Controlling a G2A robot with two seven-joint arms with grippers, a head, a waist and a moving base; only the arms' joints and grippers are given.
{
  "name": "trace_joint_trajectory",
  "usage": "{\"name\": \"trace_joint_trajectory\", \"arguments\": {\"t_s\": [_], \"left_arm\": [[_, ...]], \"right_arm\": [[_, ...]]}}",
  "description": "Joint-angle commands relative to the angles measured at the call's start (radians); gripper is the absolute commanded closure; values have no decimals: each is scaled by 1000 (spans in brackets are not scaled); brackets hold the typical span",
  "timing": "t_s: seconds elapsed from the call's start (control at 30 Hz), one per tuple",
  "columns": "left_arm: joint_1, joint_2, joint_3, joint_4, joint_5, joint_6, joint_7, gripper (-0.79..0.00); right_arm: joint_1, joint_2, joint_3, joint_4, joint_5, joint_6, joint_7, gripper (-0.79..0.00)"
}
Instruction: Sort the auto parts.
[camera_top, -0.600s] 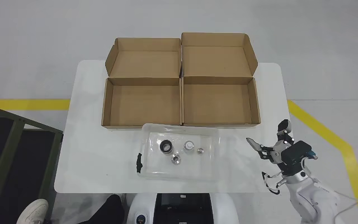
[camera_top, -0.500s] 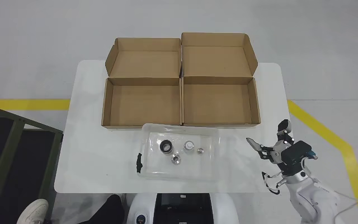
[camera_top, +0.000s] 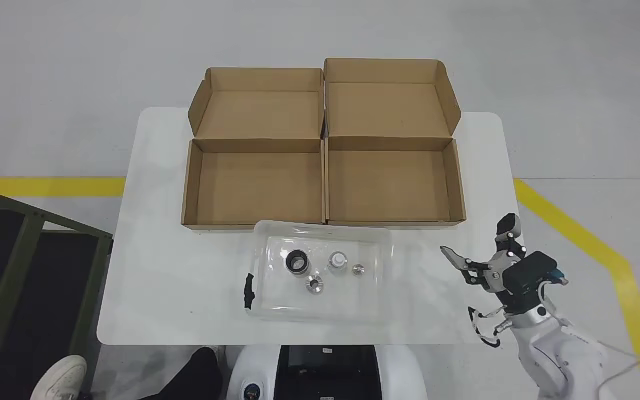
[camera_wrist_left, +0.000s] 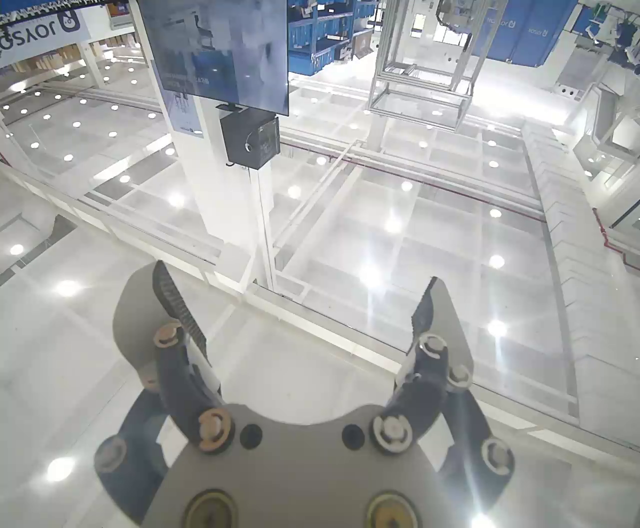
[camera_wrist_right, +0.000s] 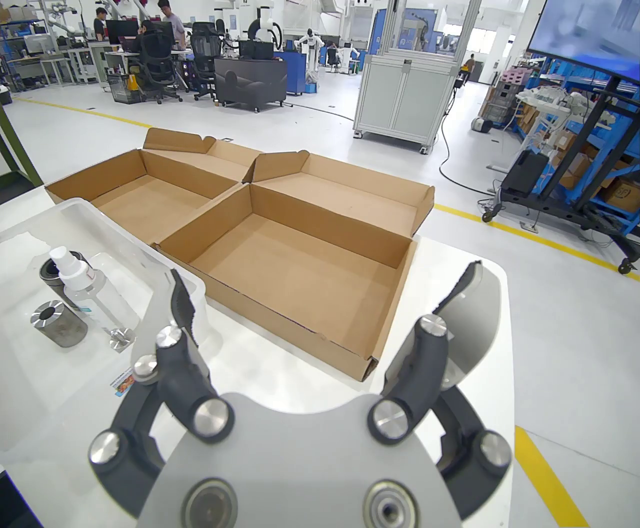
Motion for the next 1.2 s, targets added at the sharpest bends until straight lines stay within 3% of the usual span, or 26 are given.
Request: {"name": "trace_joint_trajectory", "arguments": {"t_s": [0.0,0.2,0.4,0.83,1.17], "left_arm": [[0,0,0,0,0,0,0,-785],[0,0,0,0,0,0,0,-785],[0,0,0,0,0,0,0,-785],[0,0,0,0,0,0,0,-785],[0,0,0,0,0,0,0,-785]], "right_arm": [[0,0,0,0,0,0,0,-784],[1,0,-2,1,2,1,4,-785],[54,5,-55,-17,9,-44,111,-785],[181,22,-221,-78,77,-254,412,-785],[305,27,-411,-69,124,-305,689,-785]]}}
